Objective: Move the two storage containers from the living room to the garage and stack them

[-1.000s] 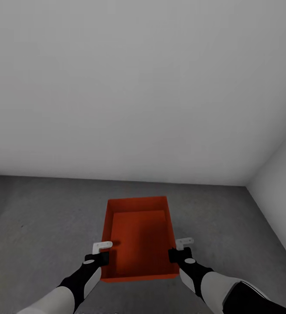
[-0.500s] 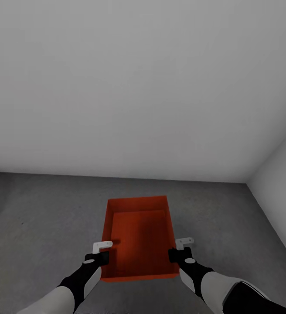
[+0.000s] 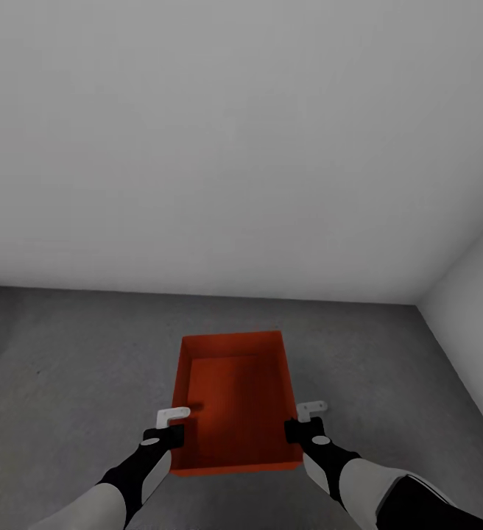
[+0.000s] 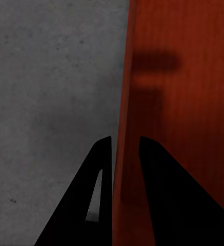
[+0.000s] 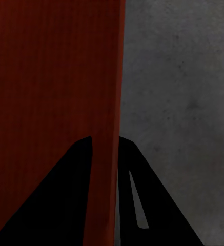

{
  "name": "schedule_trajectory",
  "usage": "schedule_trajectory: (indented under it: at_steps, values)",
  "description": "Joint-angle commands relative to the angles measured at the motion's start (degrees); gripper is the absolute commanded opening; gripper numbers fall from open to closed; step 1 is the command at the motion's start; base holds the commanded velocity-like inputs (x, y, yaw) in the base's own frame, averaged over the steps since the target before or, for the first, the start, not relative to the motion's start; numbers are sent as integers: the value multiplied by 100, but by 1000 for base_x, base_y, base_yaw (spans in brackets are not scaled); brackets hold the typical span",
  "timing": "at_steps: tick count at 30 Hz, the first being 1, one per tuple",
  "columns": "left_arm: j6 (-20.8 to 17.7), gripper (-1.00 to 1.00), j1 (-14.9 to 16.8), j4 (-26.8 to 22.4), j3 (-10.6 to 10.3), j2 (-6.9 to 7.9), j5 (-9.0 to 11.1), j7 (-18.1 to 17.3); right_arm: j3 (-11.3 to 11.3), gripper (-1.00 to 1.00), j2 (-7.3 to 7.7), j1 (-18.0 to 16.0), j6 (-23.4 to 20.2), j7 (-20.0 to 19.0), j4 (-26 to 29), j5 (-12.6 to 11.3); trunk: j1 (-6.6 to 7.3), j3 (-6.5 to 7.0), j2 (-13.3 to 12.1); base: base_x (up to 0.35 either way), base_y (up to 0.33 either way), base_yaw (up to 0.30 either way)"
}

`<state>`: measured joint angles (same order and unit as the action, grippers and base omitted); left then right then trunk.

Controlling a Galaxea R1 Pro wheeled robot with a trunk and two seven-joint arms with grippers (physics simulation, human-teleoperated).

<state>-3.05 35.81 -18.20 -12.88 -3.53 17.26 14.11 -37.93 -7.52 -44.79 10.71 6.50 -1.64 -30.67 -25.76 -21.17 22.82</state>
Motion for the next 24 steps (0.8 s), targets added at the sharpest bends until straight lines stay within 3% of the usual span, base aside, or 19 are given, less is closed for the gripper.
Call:
schedule_trajectory:
  at_steps: [1, 24]
  values:
    - [-37, -100, 5, -34, 189, 10, -109, 268, 325, -100, -4, -3, 10, -218, -11, 8, -3, -12, 10, 0, 0, 0]
    - [-46, -100, 5, -24, 189, 13, -108, 268, 327, -100, -4, -3, 10, -220, -11, 8, -464, -395, 853, 0, 0, 0]
